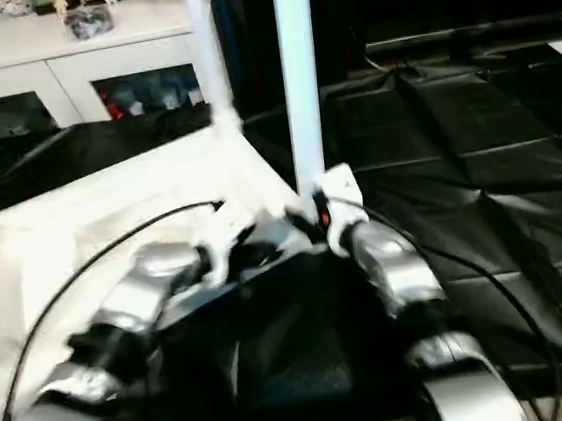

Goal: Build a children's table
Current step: Rotate leg to tighten

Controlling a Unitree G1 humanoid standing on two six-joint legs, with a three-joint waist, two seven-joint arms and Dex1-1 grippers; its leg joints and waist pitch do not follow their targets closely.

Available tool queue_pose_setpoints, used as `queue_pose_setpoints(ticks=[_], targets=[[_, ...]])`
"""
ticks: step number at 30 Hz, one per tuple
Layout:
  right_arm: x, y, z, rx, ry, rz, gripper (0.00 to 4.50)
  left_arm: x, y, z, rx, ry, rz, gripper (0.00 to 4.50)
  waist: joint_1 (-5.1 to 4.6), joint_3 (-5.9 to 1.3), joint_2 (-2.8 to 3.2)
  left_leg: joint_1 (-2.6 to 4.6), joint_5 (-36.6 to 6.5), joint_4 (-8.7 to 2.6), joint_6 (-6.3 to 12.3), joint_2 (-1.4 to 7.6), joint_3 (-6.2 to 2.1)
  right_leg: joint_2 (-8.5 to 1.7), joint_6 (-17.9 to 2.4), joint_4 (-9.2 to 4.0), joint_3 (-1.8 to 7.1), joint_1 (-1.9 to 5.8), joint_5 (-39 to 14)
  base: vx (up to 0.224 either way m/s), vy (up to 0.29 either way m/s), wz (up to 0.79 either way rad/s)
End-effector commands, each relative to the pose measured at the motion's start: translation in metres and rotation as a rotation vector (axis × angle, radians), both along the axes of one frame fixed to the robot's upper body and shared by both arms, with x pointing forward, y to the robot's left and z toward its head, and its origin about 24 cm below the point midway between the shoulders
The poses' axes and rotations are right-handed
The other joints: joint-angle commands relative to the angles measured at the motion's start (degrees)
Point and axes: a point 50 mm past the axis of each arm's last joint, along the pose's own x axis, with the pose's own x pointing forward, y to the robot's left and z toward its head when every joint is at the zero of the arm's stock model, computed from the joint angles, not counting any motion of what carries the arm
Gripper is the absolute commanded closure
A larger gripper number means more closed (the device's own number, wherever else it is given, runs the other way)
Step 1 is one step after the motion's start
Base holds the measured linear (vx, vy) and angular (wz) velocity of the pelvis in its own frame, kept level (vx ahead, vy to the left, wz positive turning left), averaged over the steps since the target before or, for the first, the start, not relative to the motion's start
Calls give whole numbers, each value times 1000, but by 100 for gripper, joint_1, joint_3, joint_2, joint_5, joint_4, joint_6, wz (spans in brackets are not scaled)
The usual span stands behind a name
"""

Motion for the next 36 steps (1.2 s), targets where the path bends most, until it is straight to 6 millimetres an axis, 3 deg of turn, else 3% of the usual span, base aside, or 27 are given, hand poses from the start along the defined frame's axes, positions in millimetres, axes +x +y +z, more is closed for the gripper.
queue_pose_setpoints(ticks=[1, 2, 3, 4, 7, 9, 11, 17, 18, 19, 21, 24, 26, 29, 36], targets=[[-19, 39, -33, -40, 143, 145, 188, -2, -27, 16, -56, -59, -91, 450, 23, -331, -186, 47, -1058, -373, 376, 150, -120, -290, -1315, -477, 126, 201, -917, 0, 0, 0], [-19, 39, -33, -40, 143, 145, 188, -2, -27, 16, -56, -59, -91, 450, 24, -336, -179, 36, -989, -363, 414, 148, -120, -289, -1331, -462, 124, 215, -823, 0, 0, 0], [-19, 41, -29, -7, 131, 187, 132, -4, -25, 16, -54, -63, -134, 450, 38, -339, -188, 38, -890, -352, 502, 152, -114, -279, -1370, -451, 122, 210, -635, 0, 0, 0], [-19, 41, -28, 5, 129, 198, 118, -5, -24, 16, -54, -66, -147, 450, 44, -347, -177, 31, -812, -344, 577, 150, -117, -278, -1415, -430, 115, 223, -488, 0, 0, 0], [-19, 38, -21, 38, 110, 255, 110, -9, -15, 15, -50, -63, -201, 450, 24, -358, -182, 27, -716, -332, 700, 168, -108, -258, -1527, -386, 100, 227, -119, 0, 0, 0], [-20, 34, -17, 21, 85, 316, 76, -12, -10, 15, -59, -53, -250, 450, 28, -349, -188, 44, -787, -333, 714, 178, -103, -263, -1612, -386, 98, 228, -119, 0, 0, 0], [-20, 30, -14, 6, 69, 348, 76, -15, -7, 15, -64, -56, -292, 450, 37, -346, -224, 36, -817, -333, 719, 183, -95, -264, -1610, -391, 100, 232, -168, 0, 0, 0], [-25, 8, -4, -34, 45, 500, 25, -24, 13, 14, -44, -17, -419, 450, 98, -327, -186, 98, -1083, -367, 548, 229, -88, -252, -1644, -389, 121, 183, -433, 0, 0, 0], [-31, -2, -2, -72, 58, 595, 25, -26, 21, 15, -34, -4, -449, 450, 110, -318, -204, 89, -1080, -371, 533, 223, -91, -241, -1641, -385, 116, 200, -406, 0, 0, 0], [-33, -5, -2, -83, 64, 622, 25, -27, 23, 15, -33, 1, -458, 450, 146, -324, -266, 74, -980, -356, 572, 226, -85, -257, -1630, -363, 130, 209, -329, 0, 0, 0], [-35, -7, -2, -92, 70, 646, 25, -27, 25, 15, -31, 5, -465, 450, 182, -331, -232, 91, -876, -344, 609, 234, -73, -262, -1651, -355, 136, 184, -238, 0, 0, 0], [-44, -18, 0, -129, 111, 755, 25, -31, 33, 16, -24, 31, -512, 450, 236, -327, -264, 76, -795, -335, 646, 229, -77, -259, -1653, -333, 133, 205, -99, 0, 0, 0], [-46, -19, 0, -127, 123, 773, 25, -32, 35, 16, -26, 40, -522, 450, 240, -325, -245, 85, -842, -334, 646, 233, -74, -262, -1666, -341, 137, 188, -119, 0, 0, 0], [-48, -19, 1, -115, 133, 791, 41, -34, 36, 16, -28, 50, -538, 450, 246, -320, -211, 90, -922, -346, 582, 227, -83, -258, -1673, -345, 133, 189, -219, 0, 0, 0], [-52, -13, 0, -81, 141, 812, 100, -36, 35, 15, -29, 55, -547, 450, 240, -332, -221, 90, -869, -340, 532, 223, -88, -258, -1680, -337, 133, 204, -107, 0, 0, 0]])
